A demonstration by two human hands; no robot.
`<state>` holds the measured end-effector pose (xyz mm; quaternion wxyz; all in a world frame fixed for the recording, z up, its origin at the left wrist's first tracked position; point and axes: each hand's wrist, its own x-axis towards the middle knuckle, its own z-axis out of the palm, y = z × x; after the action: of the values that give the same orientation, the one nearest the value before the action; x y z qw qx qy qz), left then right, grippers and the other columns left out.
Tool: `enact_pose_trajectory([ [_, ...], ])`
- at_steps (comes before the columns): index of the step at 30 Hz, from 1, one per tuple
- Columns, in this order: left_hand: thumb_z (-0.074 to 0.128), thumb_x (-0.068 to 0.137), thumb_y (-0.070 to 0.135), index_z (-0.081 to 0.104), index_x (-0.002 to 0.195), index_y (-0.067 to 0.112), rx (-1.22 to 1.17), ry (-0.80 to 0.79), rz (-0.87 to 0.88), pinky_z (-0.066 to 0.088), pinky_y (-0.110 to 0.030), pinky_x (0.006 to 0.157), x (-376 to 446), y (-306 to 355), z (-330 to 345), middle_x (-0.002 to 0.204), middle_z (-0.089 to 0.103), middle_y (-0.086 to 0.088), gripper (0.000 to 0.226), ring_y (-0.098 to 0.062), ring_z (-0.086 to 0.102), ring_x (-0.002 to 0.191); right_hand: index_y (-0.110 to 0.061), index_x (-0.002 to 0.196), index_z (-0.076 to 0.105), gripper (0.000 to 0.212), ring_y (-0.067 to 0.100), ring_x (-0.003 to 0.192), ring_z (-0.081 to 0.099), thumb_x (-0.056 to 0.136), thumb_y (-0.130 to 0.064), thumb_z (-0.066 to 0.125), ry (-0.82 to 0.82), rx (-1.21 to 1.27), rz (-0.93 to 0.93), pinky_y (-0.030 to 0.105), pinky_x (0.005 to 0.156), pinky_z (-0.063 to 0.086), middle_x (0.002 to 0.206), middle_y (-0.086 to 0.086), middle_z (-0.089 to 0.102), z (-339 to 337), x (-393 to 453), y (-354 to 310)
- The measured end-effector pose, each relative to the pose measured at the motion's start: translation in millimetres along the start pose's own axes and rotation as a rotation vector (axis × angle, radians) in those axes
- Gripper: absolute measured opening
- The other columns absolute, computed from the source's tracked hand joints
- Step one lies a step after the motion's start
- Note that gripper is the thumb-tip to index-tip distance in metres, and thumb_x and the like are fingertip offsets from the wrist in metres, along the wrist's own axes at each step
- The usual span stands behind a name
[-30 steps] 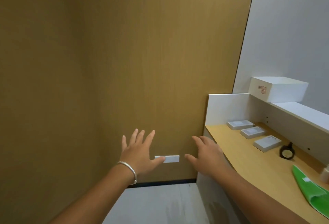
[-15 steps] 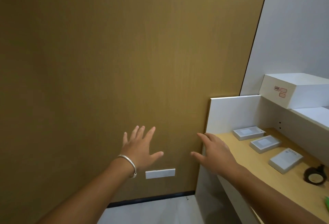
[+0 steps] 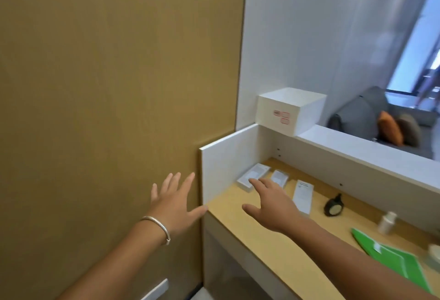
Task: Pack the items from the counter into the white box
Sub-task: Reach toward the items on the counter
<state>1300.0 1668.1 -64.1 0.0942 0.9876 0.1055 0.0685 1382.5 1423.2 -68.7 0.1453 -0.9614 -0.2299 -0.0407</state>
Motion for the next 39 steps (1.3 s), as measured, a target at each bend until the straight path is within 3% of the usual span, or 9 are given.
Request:
enact_pose_trajectory([
  [12, 0.037, 0.081, 0.078, -0.002, 0.151, 0.039, -0.017, -0.075, 0.372, 0.005, -0.051, 0.116, 165.5, 117.9, 59.0, 0.162, 0.006, 0.001, 0.089, -0.021, -0.001, 0.148, -0.028, 0.150, 0.024, 0.076, 0.019, 0.142, 0.024, 0.086, -0.061, 0.051, 0.090, -0.098, 0.316, 0.047, 0.114, 0.025, 0.154, -0.001, 0.029, -23.4, 50.4, 141.6],
  [19, 0.039, 0.081, 0.077, -0.003, 0.152, 0.035, -0.077, -0.087, 0.390, 0.013, -0.051, 0.117, 269.0, 192.6, 71.7, 0.161, 0.010, 0.000, 0.093, -0.020, 0.007, 0.148, -0.029, 0.149, 0.024, 0.077, 0.023, 0.141, 0.025, 0.085, -0.062, 0.052, 0.186, -0.138, 0.337, 0.047, 0.114, 0.026, 0.154, 0.004, 0.029, -55.8, 132.9, 246.8],
  [24, 0.051, 0.081, 0.070, 0.000, 0.152, 0.034, -0.427, -0.128, 0.286, 0.022, -0.050, 0.116, 336.3, 232.4, 73.0, 0.161, 0.012, 0.003, 0.094, -0.020, 0.012, 0.147, -0.025, 0.149, 0.026, 0.076, 0.027, 0.141, 0.026, 0.087, -0.060, 0.053, 0.236, -0.150, 0.333, 0.050, 0.113, 0.026, 0.155, 0.007, 0.029, -85.6, 202.7, 311.4],
  [29, 0.053, 0.080, 0.070, 0.002, 0.152, 0.036, -0.842, -0.166, 0.015, 0.027, -0.049, 0.113, 389.6, 266.3, 69.5, 0.160, 0.015, 0.008, 0.094, -0.020, 0.022, 0.144, -0.018, 0.148, 0.030, 0.078, 0.030, 0.138, 0.032, 0.087, -0.059, 0.055, 0.293, -0.087, 0.310, 0.053, 0.110, 0.031, 0.151, 0.011, 0.034, -120.0, 273.6, 356.7],
  [35, 0.054, 0.075, 0.075, 0.000, 0.153, 0.036, -1.038, -0.269, -0.270, 0.049, -0.056, 0.092, 443.1, 295.2, 56.0, 0.159, 0.011, 0.013, 0.102, -0.024, 0.030, 0.140, -0.019, 0.146, 0.031, 0.078, 0.032, 0.136, 0.033, 0.086, -0.064, 0.051, 0.357, -0.010, 0.349, 0.052, 0.108, 0.034, 0.150, 0.013, 0.035, -151.6, 360.9, 399.4],
  [37, 0.053, 0.075, 0.075, 0.011, 0.152, 0.035, -1.048, -0.289, -0.304, 0.052, -0.055, 0.088, 455.0, 302.5, 54.7, 0.156, 0.019, 0.014, 0.096, -0.025, 0.035, 0.135, -0.020, 0.148, 0.026, 0.081, 0.033, 0.138, 0.031, 0.086, -0.066, 0.049, 0.349, -0.011, 0.358, 0.052, 0.108, 0.030, 0.152, 0.013, 0.031, -158.2, 389.0, 410.2],
  [39, 0.055, 0.074, 0.074, 0.026, 0.144, 0.031, -1.089, -0.302, -0.354, 0.054, -0.055, 0.085, 468.3, 307.8, 55.4, 0.140, 0.039, 0.006, 0.087, -0.025, 0.044, 0.120, -0.020, 0.149, 0.025, 0.082, 0.035, 0.139, 0.029, 0.086, -0.066, 0.048, 0.316, 0.008, 0.359, 0.052, 0.108, 0.029, 0.154, 0.013, 0.029, -161.5, 416.3, 418.1],
])
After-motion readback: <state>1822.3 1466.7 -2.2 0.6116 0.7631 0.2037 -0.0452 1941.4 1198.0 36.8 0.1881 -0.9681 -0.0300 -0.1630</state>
